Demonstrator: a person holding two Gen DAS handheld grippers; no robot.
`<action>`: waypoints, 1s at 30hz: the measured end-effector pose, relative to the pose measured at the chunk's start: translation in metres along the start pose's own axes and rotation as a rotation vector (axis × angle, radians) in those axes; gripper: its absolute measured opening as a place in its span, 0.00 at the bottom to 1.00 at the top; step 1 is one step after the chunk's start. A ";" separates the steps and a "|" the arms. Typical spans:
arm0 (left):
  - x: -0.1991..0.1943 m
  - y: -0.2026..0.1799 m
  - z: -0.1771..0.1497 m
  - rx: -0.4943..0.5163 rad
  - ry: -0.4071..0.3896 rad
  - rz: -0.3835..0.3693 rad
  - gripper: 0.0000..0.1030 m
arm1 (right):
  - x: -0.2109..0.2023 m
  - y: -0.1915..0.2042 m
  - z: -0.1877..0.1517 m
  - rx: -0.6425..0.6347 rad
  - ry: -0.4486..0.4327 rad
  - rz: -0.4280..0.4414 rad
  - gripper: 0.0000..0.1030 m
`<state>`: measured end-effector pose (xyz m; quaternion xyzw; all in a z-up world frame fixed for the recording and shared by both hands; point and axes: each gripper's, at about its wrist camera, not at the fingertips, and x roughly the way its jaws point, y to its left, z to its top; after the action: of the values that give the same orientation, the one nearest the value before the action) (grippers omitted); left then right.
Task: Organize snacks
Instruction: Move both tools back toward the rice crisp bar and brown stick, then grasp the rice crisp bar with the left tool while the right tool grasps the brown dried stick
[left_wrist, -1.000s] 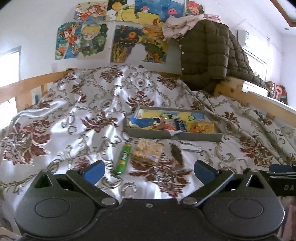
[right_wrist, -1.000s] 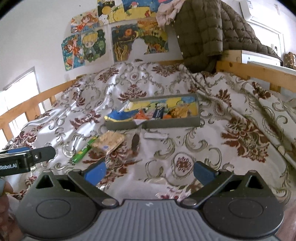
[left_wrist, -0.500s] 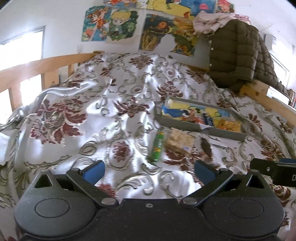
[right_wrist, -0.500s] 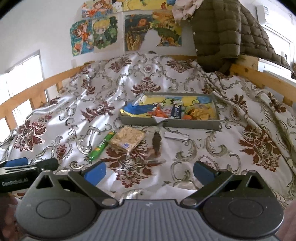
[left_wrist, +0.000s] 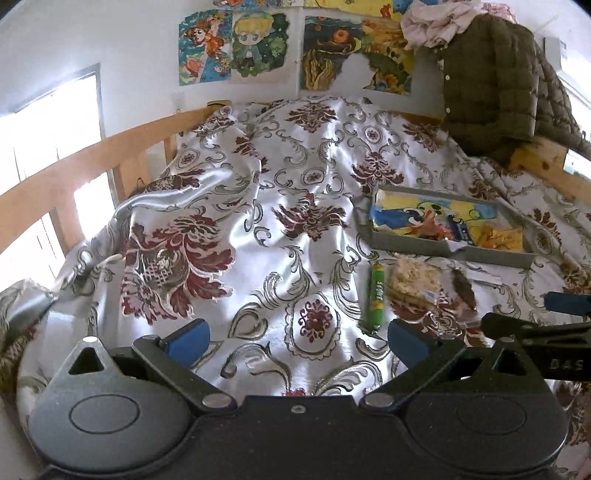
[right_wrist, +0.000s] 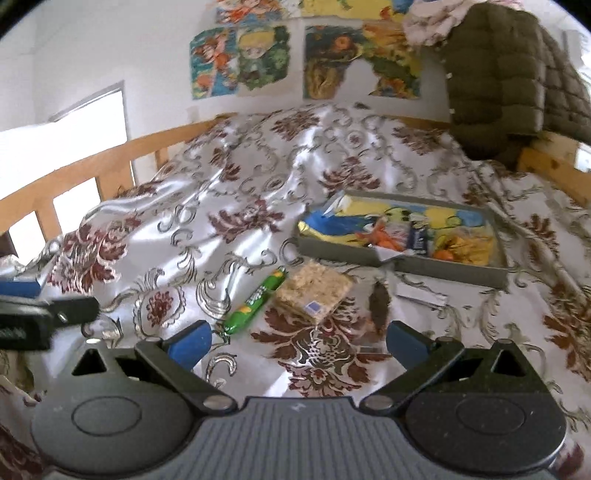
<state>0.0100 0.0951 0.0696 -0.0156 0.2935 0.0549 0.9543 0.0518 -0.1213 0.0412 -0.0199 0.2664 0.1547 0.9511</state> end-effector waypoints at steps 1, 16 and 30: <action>0.001 -0.001 0.003 0.012 0.002 -0.003 0.99 | 0.005 -0.003 0.001 -0.004 0.002 0.011 1.00; 0.093 -0.085 0.031 0.055 0.021 -0.097 0.99 | 0.080 -0.102 0.004 -0.014 0.048 -0.025 1.00; 0.184 -0.145 0.044 0.217 0.059 -0.212 0.96 | 0.131 -0.130 -0.019 0.003 0.064 0.059 0.93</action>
<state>0.2023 -0.0287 0.0019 0.0550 0.3222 -0.0786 0.9418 0.1882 -0.2097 -0.0479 -0.0155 0.2973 0.1814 0.9373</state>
